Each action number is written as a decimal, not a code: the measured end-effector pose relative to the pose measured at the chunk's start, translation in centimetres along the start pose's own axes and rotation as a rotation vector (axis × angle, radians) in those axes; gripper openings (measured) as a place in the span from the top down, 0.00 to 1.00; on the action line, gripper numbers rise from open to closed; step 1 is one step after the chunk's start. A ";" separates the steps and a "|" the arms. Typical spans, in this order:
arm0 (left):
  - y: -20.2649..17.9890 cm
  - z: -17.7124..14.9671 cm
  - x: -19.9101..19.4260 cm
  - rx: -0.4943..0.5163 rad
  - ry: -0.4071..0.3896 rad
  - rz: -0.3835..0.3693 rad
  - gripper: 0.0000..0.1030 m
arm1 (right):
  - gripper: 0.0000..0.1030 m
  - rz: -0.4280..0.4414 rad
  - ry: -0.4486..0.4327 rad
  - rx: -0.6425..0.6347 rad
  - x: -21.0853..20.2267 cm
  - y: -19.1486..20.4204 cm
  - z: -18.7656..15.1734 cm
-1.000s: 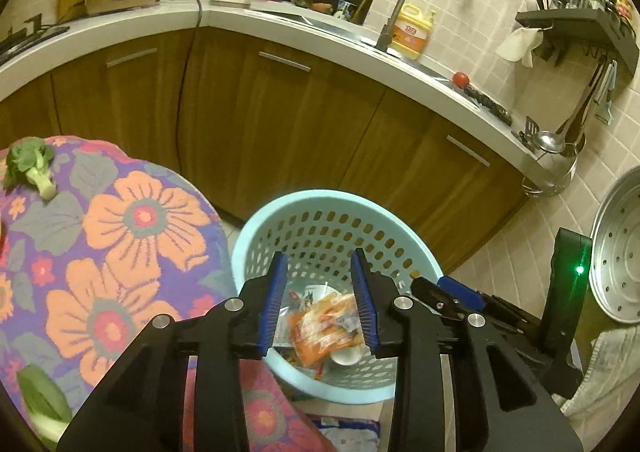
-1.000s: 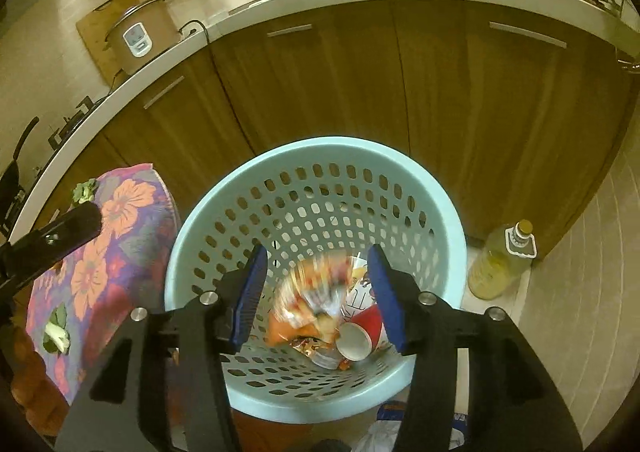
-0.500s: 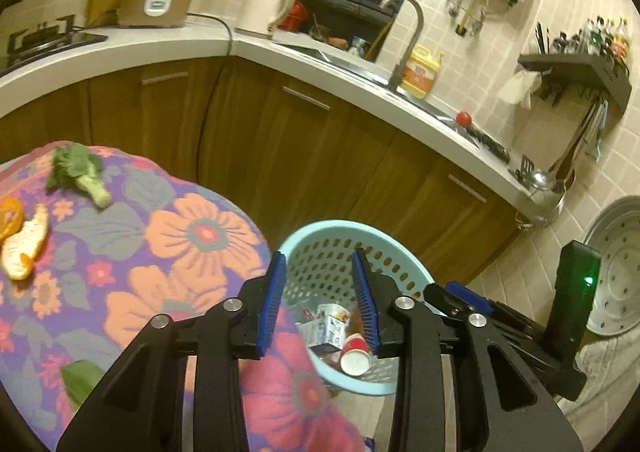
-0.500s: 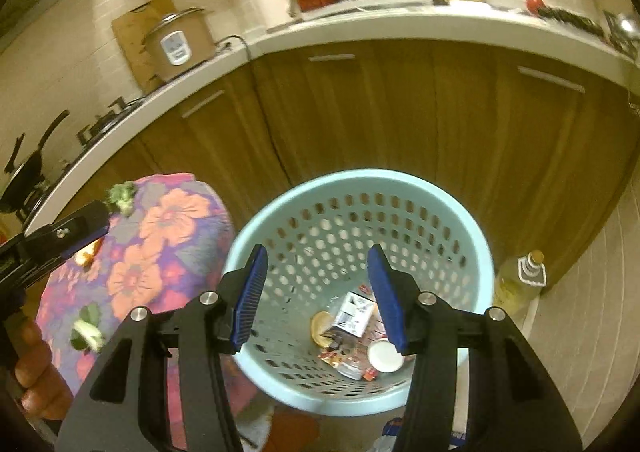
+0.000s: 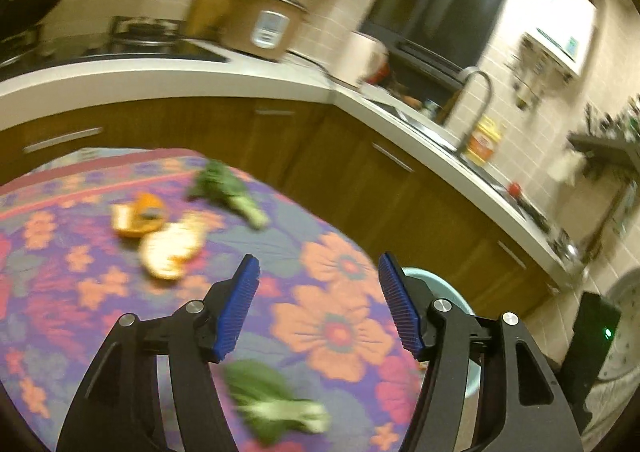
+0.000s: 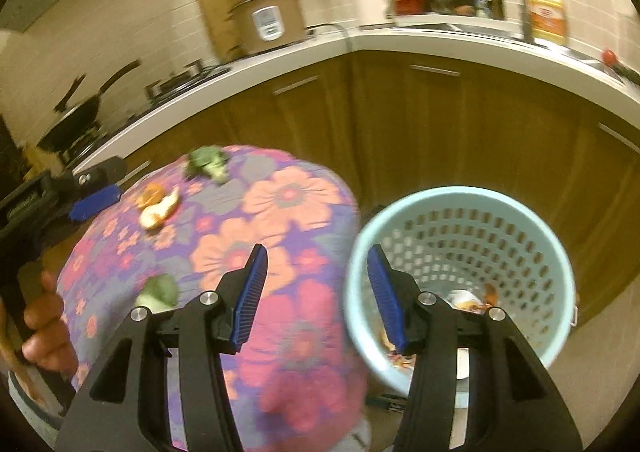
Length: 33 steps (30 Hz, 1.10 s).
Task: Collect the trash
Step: 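Move both open tools back toward the peels and bok choy, then grasp the orange peel with the left tool while the right tool grasps the bok choy leaf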
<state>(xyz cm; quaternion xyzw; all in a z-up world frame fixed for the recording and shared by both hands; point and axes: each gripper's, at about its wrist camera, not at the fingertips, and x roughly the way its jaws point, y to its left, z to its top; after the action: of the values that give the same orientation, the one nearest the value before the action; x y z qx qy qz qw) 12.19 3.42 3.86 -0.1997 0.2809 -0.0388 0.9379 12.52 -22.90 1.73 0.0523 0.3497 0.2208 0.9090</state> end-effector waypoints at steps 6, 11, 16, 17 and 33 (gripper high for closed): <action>5.9 0.8 -1.2 -0.112 -0.026 0.068 0.41 | 0.53 0.063 0.031 -0.081 1.5 4.4 -0.6; 8.2 1.0 -0.8 -0.131 -0.015 0.100 0.43 | 0.53 0.112 0.056 -0.131 2.6 7.3 -1.3; 8.9 0.8 0.9 -0.116 0.025 0.118 0.43 | 0.49 0.138 0.084 -0.175 3.9 9.8 -2.1; 9.1 0.7 1.5 -0.117 0.042 0.125 0.43 | 0.49 0.143 0.091 -0.180 4.2 10.1 -2.2; 10.3 0.7 8.6 -0.094 0.174 0.241 0.69 | 0.37 0.151 0.177 -0.244 6.6 12.3 -3.0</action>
<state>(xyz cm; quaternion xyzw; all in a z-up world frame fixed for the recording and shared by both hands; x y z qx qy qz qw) 19.36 11.53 -4.04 -0.2042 0.3844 0.0702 0.8976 10.39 -9.18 -1.52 -0.0518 0.3939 0.3330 0.8551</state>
